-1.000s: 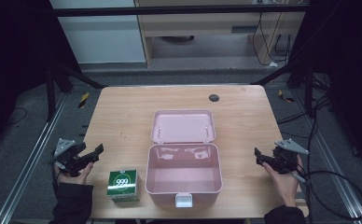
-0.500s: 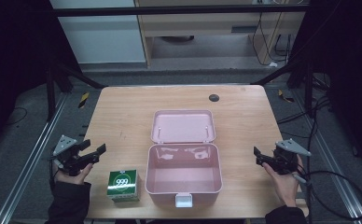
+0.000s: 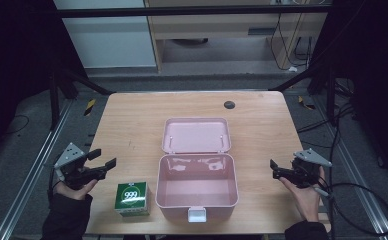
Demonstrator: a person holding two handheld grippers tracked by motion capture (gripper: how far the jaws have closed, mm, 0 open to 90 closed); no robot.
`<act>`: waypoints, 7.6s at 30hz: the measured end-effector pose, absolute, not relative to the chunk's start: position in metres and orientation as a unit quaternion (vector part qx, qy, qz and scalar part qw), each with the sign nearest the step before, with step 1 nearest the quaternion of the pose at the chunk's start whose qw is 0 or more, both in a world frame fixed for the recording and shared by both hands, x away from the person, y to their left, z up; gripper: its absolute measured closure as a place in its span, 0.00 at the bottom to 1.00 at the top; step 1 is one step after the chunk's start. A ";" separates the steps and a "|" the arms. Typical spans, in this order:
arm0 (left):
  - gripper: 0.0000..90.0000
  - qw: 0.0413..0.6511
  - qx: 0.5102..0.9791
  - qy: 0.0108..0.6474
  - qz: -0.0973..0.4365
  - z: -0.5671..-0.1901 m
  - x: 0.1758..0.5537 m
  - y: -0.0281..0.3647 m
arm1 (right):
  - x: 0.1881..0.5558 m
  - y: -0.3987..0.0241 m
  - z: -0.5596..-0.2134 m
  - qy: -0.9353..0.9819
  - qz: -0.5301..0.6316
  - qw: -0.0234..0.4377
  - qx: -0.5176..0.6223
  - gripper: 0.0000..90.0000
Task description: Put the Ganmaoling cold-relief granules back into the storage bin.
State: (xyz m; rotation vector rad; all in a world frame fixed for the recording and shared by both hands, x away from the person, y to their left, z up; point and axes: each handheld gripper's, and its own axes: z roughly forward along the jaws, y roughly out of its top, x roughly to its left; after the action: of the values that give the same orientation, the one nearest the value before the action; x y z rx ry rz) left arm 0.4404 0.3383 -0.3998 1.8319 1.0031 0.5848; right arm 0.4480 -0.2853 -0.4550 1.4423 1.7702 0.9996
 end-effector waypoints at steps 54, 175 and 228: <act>0.18 0.265 0.948 0.140 0.103 -0.371 0.435 0.280 | 0.450 -0.279 -0.467 0.713 0.369 0.270 0.531 0.06; 0.16 0.243 0.961 0.114 0.062 -0.326 0.446 0.252 | 0.454 -0.276 -0.477 0.747 0.325 0.257 0.520 0.01; 0.16 0.259 0.964 0.044 0.032 -0.273 0.457 0.156 | 0.454 -0.277 -0.476 0.747 0.323 0.261 0.520 0.01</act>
State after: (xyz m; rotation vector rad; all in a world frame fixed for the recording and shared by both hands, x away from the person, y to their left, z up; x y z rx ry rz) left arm 0.4567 0.1564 -0.2726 2.6132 0.1202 0.0861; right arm 0.4538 -0.2770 -0.4758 1.4067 2.0222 0.8732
